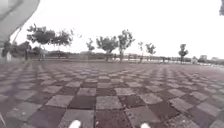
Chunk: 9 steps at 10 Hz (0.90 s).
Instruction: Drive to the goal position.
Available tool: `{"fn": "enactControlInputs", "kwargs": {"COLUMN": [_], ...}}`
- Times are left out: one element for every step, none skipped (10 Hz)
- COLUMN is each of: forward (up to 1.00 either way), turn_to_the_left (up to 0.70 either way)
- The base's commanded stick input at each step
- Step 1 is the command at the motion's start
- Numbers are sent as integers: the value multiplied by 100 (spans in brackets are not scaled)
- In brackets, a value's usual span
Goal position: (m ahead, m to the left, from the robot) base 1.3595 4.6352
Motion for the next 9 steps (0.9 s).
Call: {"fn": "enactControlInputs", "kwargs": {"forward": [0,0,0,0,0,0,0,0,10], "turn_to_the_left": [70,70,70,70,70,70,70,70,60]}}
